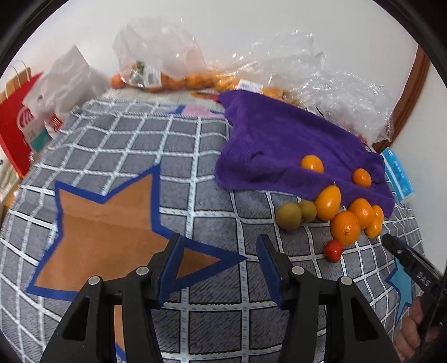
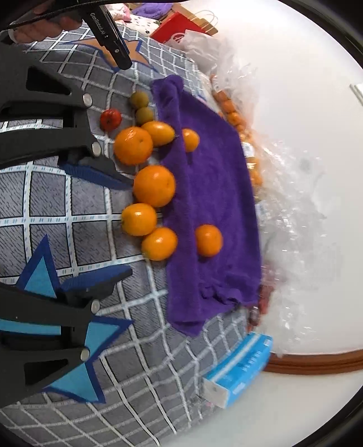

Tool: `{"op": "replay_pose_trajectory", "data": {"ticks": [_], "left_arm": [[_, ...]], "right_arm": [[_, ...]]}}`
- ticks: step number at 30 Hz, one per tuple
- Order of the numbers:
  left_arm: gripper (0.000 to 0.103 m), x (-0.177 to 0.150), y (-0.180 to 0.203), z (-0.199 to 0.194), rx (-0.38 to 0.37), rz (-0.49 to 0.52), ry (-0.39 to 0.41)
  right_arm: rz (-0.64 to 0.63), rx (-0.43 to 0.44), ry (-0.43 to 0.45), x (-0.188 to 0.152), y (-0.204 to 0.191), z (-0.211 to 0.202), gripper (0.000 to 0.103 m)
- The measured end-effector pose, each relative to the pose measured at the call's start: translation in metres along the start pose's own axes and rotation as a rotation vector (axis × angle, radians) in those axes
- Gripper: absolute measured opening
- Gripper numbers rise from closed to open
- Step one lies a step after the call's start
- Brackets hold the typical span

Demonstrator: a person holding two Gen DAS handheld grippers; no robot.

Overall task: Organize fruits
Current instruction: 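Withdraw both open grippers back toward the remaining fruits, then grasp an orange with the right gripper while the left gripper grasps a yellow-green fruit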

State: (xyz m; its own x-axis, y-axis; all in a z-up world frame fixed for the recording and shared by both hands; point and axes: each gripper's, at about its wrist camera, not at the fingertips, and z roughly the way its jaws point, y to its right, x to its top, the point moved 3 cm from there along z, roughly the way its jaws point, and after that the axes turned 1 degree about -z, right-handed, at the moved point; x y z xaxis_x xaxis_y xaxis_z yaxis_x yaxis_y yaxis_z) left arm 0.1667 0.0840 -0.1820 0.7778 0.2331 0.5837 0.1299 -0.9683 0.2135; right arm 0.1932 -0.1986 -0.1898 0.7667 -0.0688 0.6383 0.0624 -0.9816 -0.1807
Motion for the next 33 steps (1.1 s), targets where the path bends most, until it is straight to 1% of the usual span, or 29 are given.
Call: {"op": "replay_pose_trajectory", "data": {"ticks": [1,3,5,8,13,16,17,18,19,21,25,28,30,32,33], "left_arm": [[0.051,-0.001,0.0,0.003,-0.001,0.005,-0.004],[0.051,-0.003,0.0,0.005,0.01,0.01,-0.002],[0.051,-0.004,0.0,0.006,0.003,0.009,0.012],[0.051,-0.004,0.003,0.007,0.0,0.026,0.011],[0.054,-0.007,0.005,0.007,0.004,0.05,0.041],[0.054,-0.006,0.007,0.006,0.009,0.068,0.024],[0.052,-0.006,0.007,0.005,-0.002,0.062,0.017],[0.052,-0.005,0.007,0.003,-0.035,0.049,0.009],[0.052,-0.003,0.009,0.002,-0.08,0.035,-0.002],[0.052,-0.001,0.015,0.0,-0.127,0.029,-0.014],[0.052,0.005,0.036,0.004,-0.106,0.085,-0.007],[0.051,0.01,0.049,0.013,-0.14,0.089,-0.022],[0.051,0.011,0.056,0.023,-0.125,0.104,-0.042],[0.042,0.011,0.059,0.029,-0.125,0.108,-0.048],[0.04,0.011,0.059,0.032,-0.128,0.105,-0.047]], "right_arm": [[0.005,-0.005,-0.007,-0.001,0.002,0.004,0.044],[0.003,-0.001,-0.009,-0.002,0.003,0.009,0.044],[-0.007,0.011,-0.007,-0.001,0.003,0.013,0.044],[-0.02,0.012,-0.017,0.002,0.0,0.022,0.044],[-0.04,0.016,-0.028,0.008,-0.005,0.033,0.044],[-0.053,0.005,-0.027,0.01,-0.006,0.037,0.043],[-0.052,0.005,-0.029,0.01,-0.006,0.037,0.04],[-0.052,0.018,-0.026,0.01,-0.006,0.036,0.031],[-0.055,0.021,-0.028,0.009,-0.006,0.035,0.032],[-0.065,0.013,-0.024,0.006,-0.006,0.03,0.032],[-0.068,0.024,-0.021,-0.004,-0.004,0.019,0.032],[-0.082,0.023,-0.019,-0.012,0.0,0.013,0.032],[-0.094,0.028,-0.02,-0.016,0.0,0.011,0.032],[-0.1,0.035,-0.009,-0.019,0.001,0.008,0.032],[-0.101,0.039,-0.007,-0.02,0.001,0.007,0.032]]}}
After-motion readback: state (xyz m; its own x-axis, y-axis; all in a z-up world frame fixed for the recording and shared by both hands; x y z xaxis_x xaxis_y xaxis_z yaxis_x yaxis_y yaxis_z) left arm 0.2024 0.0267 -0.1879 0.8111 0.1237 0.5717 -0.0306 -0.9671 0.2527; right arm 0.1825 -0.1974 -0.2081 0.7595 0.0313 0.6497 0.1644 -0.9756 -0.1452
